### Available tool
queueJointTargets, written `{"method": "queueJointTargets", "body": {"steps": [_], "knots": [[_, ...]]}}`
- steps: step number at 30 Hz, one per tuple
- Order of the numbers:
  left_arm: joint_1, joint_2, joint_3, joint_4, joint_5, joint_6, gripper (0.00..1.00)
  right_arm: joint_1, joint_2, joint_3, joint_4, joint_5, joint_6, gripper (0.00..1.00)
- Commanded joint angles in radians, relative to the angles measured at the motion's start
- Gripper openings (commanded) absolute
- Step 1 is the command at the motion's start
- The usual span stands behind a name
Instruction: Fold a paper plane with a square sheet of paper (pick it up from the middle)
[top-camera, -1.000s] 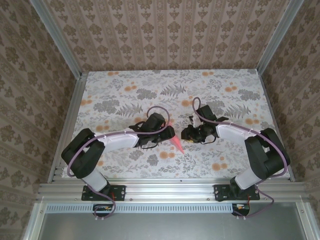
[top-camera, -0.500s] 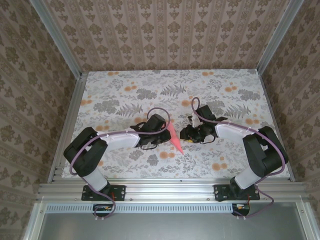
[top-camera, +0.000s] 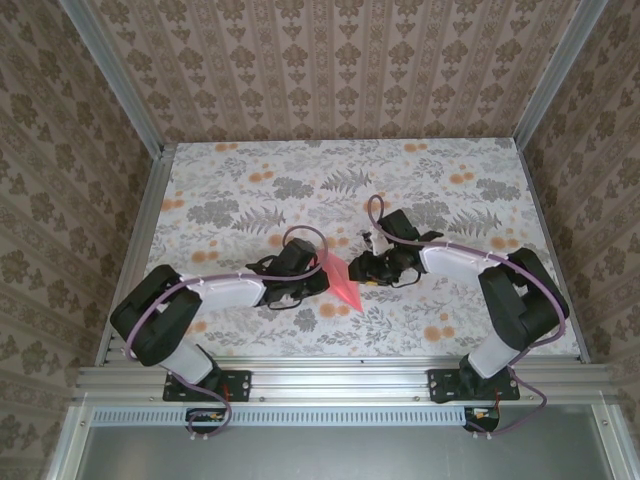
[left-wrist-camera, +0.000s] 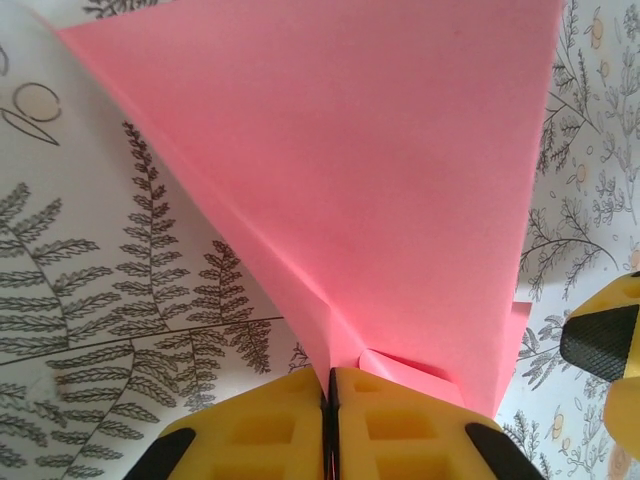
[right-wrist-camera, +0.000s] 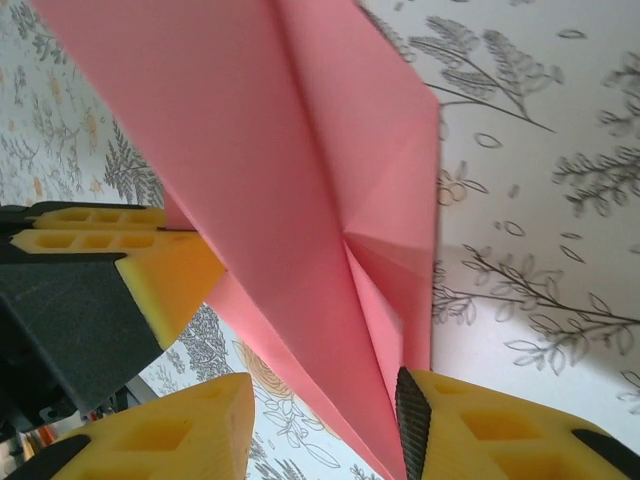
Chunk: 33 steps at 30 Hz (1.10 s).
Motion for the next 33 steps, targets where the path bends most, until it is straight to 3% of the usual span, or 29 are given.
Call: {"method": "queueJointTargets", "body": {"steps": [1,13,23,28,33], "knots": [[0.016,-0.033,-0.023,0.037,0.032,0.038,0.12,0.016,0.031,0.034,-0.050,0.048,-0.051,0.45],[0.030,-0.028,-0.018,0.027,0.044,0.059,0.13,0.025,0.087,0.073,-0.040,0.023,-0.070,0.46],[0.035,-0.023,-0.015,0.034,0.050,0.059,0.13,0.088,0.120,0.102,-0.038,0.005,-0.097,0.47],[0.035,-0.023,-0.022,0.035,0.044,0.054,0.14,0.105,0.113,0.109,-0.049,0.035,-0.104,0.47],[0.036,-0.025,-0.021,0.036,0.045,0.052,0.14,0.136,0.115,0.114,-0.093,0.143,-0.133,0.39]]}}
